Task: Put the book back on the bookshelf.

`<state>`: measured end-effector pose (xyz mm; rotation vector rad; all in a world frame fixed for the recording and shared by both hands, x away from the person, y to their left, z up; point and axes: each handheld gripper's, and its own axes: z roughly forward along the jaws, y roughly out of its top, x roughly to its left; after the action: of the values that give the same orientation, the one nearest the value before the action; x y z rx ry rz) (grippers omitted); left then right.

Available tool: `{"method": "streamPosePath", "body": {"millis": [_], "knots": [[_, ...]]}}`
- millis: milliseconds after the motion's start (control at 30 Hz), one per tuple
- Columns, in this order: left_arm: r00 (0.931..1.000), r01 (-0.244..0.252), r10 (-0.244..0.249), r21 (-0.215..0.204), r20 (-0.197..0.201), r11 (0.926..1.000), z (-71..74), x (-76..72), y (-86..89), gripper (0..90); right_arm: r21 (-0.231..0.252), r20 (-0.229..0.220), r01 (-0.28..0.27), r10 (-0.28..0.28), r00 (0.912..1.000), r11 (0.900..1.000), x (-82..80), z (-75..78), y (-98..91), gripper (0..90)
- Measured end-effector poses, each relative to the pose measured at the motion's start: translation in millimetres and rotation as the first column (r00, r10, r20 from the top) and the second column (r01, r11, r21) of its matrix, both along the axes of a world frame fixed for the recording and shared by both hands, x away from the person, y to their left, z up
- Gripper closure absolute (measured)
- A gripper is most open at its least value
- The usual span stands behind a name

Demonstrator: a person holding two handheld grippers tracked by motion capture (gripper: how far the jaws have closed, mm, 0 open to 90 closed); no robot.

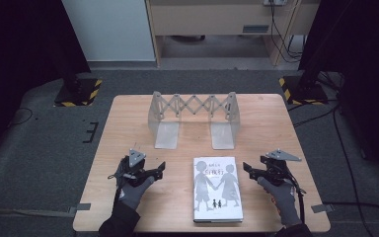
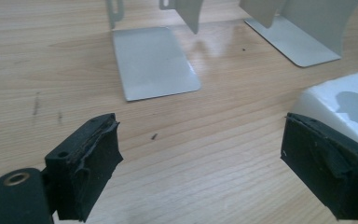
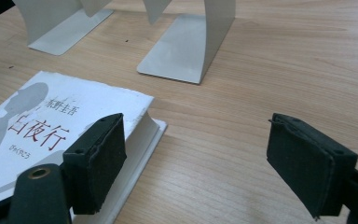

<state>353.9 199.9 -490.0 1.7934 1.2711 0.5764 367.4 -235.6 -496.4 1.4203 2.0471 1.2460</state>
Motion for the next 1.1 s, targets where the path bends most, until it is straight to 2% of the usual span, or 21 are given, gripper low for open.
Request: {"method": "streamPosePath", "body": {"millis": [333,433,667,800,1100], "knots": [[0.9979,0.064,-0.064,-0.005,-0.001,0.9979,-1.1,-9.1,-24.9,11.2,0.024,0.000,-0.019,0.019,0.9998,0.9995,-4.1,-1.2,8.2,18.8],[0.9966,0.082,-0.082,-0.007,-0.002,0.9966,-2.4,-10.6,-32.6,11.3,0.046,-0.005,-0.037,0.037,0.9993,0.9983,-6.3,-1.2,13.6,19.1],[0.9922,0.124,-0.124,-0.012,-0.013,0.9922,-5.5,-13.4,-50.6,11.4,0.053,-0.015,-0.068,0.069,0.9975,0.9963,-9.0,-5.1,23.5,20.0],[0.9887,0.148,-0.148,-0.002,-0.023,0.9890,-8.3,-14.5,-61.0,11.2,0.056,-0.019,-0.088,0.089,0.9959,0.9946,-10.8,-7.9,28.8,20.6],[0.9845,0.173,-0.173,-0.001,-0.029,0.9849,-13.0,-15.7,-73.9,11.6,0.048,-0.035,-0.117,0.119,0.9923,0.9920,-15.0,-13.6,39.8,21.7]]}}
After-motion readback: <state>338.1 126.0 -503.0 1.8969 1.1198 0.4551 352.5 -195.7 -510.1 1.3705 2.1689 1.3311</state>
